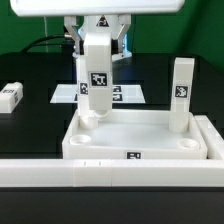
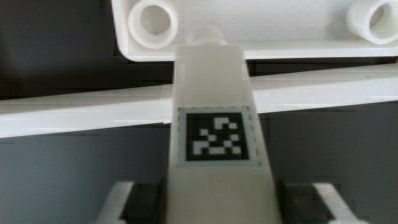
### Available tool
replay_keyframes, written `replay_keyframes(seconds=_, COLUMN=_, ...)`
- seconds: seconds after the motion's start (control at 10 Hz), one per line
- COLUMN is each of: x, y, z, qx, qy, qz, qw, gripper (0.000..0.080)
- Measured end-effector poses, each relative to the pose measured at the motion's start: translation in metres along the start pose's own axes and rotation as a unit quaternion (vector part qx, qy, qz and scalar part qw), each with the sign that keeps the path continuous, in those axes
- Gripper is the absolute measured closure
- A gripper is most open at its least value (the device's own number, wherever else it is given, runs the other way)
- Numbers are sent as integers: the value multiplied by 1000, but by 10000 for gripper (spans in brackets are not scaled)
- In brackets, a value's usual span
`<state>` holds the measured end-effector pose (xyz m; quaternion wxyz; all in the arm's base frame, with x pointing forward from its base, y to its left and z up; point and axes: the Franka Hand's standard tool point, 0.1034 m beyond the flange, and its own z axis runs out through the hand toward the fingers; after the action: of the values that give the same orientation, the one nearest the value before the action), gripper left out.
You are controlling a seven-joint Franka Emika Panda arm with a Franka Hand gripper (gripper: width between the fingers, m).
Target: Assemble desk
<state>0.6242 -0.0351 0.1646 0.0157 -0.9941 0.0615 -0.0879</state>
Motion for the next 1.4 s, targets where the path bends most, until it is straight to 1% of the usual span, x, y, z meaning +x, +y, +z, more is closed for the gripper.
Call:
replay_keyframes(seconds=0.1, x=-9, y=-13, z=3, qx=2, qy=13, qz=1, qw=1000, gripper=509)
replay_keyframes(seconds=0.2, x=-14, y=-31, z=5, qx=6, qy=11, qz=18, qw=1000, gripper=509)
replay_keyframes(seconds=0.3, x=-10, y=-51, z=6, qx=9, qy=11, qz=20, qw=1000, gripper=509)
replay_keyframes(seconds=0.4, x=-2, y=-63, z=4, qx=12, qy=6, qz=22, qw=1000, gripper=509)
replay_keyframes(seconds=0.5, x=2, y=-67, z=3, qx=13, qy=9, qz=25, qw=1000, gripper=509)
replay_keyframes(seconds=0.6, x=0, y=-63, z=5, qx=12, qy=10, qz=26, qw=1000, gripper=509)
replay_keyframes(seconds=0.9, x=1, y=-64, z=6, qx=11, qy=19, qz=27, qw=999, gripper=509)
replay_keyframes(seconds=1.0, x=8, y=-70, z=4, qx=10, qy=90, qz=24, qw=996, gripper=509)
replay_keyframes(seconds=1.1, x=2, y=-76, z=7, qx=10, qy=121, qz=20, qw=992, gripper=509)
replay_keyframes(seconds=1.2, x=-2, y=-82, z=7, qx=10, qy=135, qz=17, qw=991, gripper=509)
replay_keyframes(seconds=1.4, x=-2, y=-81, z=8, qx=10, qy=134, qz=17, qw=991, gripper=509)
